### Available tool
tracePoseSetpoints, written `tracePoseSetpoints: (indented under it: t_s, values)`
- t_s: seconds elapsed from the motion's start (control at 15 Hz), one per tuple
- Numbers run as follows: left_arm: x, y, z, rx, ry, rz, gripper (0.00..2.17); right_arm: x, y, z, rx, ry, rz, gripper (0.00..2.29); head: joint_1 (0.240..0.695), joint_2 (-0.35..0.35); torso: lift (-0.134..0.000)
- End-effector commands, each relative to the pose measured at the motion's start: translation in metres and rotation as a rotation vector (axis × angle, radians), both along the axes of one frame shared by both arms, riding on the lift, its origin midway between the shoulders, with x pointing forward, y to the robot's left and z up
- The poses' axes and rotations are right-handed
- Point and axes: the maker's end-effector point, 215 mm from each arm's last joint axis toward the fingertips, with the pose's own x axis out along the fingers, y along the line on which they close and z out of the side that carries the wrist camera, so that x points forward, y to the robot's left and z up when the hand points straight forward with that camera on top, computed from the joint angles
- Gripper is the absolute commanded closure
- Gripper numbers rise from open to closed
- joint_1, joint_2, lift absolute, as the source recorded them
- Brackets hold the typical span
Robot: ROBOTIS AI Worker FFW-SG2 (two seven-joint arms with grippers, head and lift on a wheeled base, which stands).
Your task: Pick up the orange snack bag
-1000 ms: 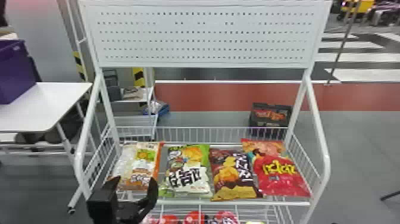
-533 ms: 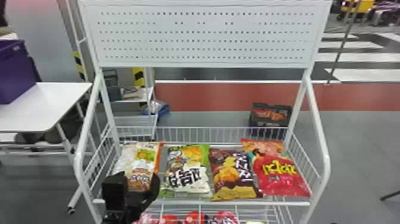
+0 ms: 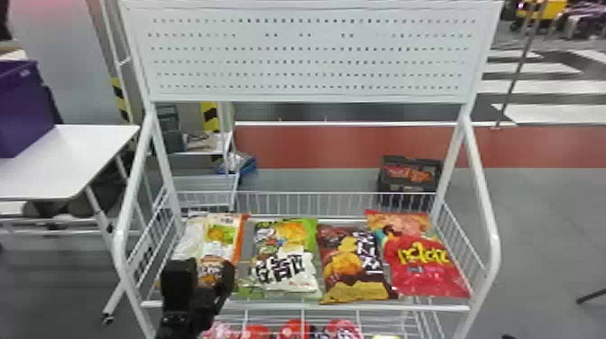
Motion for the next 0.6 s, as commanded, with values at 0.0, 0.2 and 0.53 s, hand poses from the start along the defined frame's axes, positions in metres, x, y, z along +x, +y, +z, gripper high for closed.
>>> tracePoseSetpoints:
  t_s: [0.0,0.2,0.53]
  values:
    - [0.000,0.003,-0.002,-0.002,0.007,0.014,1.05,0.002,0.000,0.002,-0.001,-0.005,-0.001,0.14,0.499,0.000,0.000]
    - [-0.002,0.005,-0.008,0.004,0.027,0.017,1.38,0.002,-0.001,0.000,-0.002,-0.004,-0.001,0.14,0.499,0.000,0.000]
    - [-0.013,0.003,-0.006,-0.005,0.023,0.017,1.38,0.001,0.000,0.001,-0.001,-0.003,0.002,0.14,0.499,0.000,0.000]
